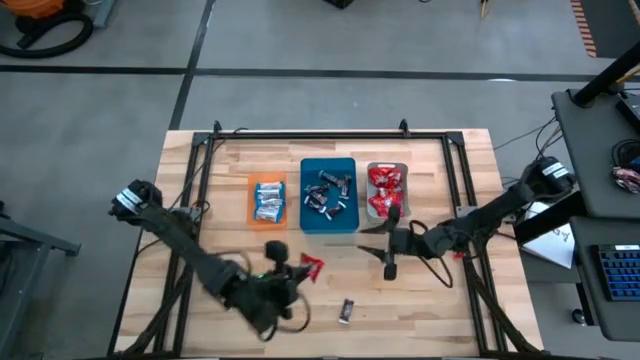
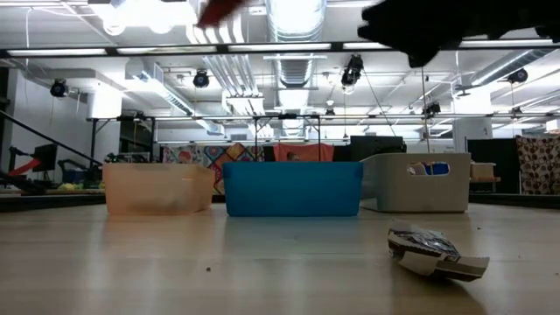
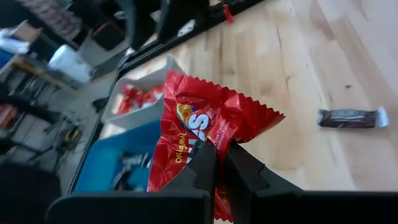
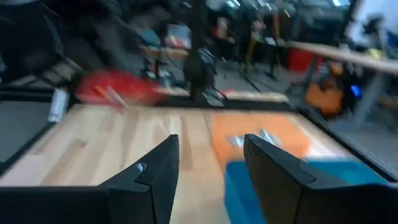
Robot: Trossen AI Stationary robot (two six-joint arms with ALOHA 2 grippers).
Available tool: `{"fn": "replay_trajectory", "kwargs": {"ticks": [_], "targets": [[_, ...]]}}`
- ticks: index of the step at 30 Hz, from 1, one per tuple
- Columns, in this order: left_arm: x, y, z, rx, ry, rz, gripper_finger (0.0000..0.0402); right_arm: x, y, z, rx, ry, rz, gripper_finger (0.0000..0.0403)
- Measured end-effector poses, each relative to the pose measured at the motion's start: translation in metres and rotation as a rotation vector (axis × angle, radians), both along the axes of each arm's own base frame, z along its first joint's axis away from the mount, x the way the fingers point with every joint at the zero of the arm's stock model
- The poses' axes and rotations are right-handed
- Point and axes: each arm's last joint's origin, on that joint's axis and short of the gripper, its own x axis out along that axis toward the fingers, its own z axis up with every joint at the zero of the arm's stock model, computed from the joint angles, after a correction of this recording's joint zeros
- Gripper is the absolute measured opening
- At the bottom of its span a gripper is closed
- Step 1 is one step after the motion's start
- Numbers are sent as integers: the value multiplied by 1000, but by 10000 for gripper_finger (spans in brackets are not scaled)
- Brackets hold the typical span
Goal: Sort candy
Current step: Put the red candy into the gray bin
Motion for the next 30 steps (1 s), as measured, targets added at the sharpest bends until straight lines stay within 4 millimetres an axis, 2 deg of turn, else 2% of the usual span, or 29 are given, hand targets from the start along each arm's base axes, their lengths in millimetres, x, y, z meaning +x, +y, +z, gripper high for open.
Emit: {"fn": "replay_trajectory", "kwargs": {"ticks": [3,5,8,11,19,27,30], "targets": [[20,24,-13,3,33,-55,0,8,5,-1,-62,-45,59,173],[32,39,-22,-62,32,-102,0,13,9,-3,-105,-48,83,173],[41,58,-33,-153,13,-143,0,19,14,-3,-180,-39,99,173],[46,67,-37,-210,-37,-164,0,26,19,-3,-242,-42,173,173],[48,72,-39,-251,-73,-161,0,44,27,-8,-371,40,218,173],[49,71,-39,-296,-87,-179,0,64,21,-18,-348,139,208,172],[49,70,-39,-300,-89,-182,0,68,21,-20,-344,166,231,159]]}}
